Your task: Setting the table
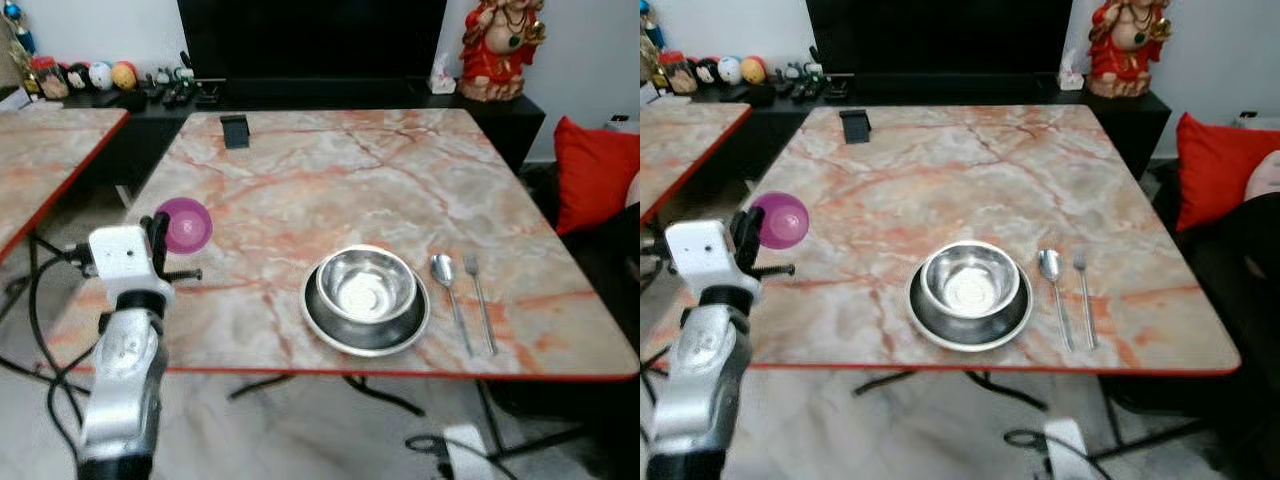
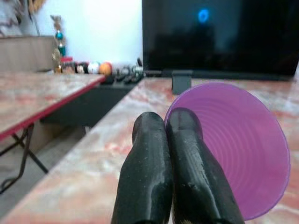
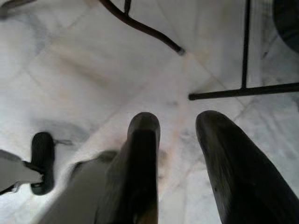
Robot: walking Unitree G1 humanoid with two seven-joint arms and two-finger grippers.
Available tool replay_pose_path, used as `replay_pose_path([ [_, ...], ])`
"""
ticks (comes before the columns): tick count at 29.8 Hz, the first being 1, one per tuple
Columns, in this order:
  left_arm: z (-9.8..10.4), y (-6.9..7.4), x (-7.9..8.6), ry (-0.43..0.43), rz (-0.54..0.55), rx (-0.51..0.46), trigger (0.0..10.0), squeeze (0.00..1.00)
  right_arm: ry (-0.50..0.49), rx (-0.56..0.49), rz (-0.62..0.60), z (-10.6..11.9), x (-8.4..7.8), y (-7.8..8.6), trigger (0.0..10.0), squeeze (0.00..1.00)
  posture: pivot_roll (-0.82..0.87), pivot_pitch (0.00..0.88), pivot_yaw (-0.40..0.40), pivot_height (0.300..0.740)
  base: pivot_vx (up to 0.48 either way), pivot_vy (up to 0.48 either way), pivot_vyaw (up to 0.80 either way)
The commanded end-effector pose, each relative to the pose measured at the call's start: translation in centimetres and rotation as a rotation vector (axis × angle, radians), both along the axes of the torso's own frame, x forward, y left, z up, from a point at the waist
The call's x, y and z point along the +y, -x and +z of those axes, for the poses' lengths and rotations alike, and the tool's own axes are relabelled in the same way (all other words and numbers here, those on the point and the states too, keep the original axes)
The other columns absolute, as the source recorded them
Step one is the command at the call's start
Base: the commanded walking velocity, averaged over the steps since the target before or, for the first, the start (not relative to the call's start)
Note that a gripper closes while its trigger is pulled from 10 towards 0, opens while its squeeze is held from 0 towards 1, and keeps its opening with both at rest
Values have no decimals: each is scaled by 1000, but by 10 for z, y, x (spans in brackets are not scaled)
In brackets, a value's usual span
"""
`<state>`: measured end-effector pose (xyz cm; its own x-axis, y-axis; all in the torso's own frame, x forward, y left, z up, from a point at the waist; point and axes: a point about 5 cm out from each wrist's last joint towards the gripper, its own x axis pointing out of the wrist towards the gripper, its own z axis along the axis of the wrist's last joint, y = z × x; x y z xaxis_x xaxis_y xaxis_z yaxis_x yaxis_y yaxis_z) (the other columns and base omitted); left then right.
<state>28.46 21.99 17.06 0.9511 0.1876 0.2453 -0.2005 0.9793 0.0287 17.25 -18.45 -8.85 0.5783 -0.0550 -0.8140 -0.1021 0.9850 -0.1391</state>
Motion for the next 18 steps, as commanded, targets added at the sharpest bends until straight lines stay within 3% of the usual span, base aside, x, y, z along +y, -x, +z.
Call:
replay_pose_path([
  [1,4,-4,-7,-4,-58,1,10000,0,13,-4,-12,1,-7,-1,10000,0,-52,0,14,740,0,0,0],
  [6,2,-9,-8,-8,-110,39,10000,0,9,-11,-10,2,-6,-2,10000,0,-55,0,15,740,0,0,0],
  [12,14,-23,-4,143,-109,27,10000,0,9,-18,-12,3,-6,-5,10000,0,-52,0,13,740,0,0,0],
  [18,24,-40,2,138,-105,66,10000,0,7,-23,-15,4,-7,-5,10000,0,-54,0,16,740,0,0,0],
])
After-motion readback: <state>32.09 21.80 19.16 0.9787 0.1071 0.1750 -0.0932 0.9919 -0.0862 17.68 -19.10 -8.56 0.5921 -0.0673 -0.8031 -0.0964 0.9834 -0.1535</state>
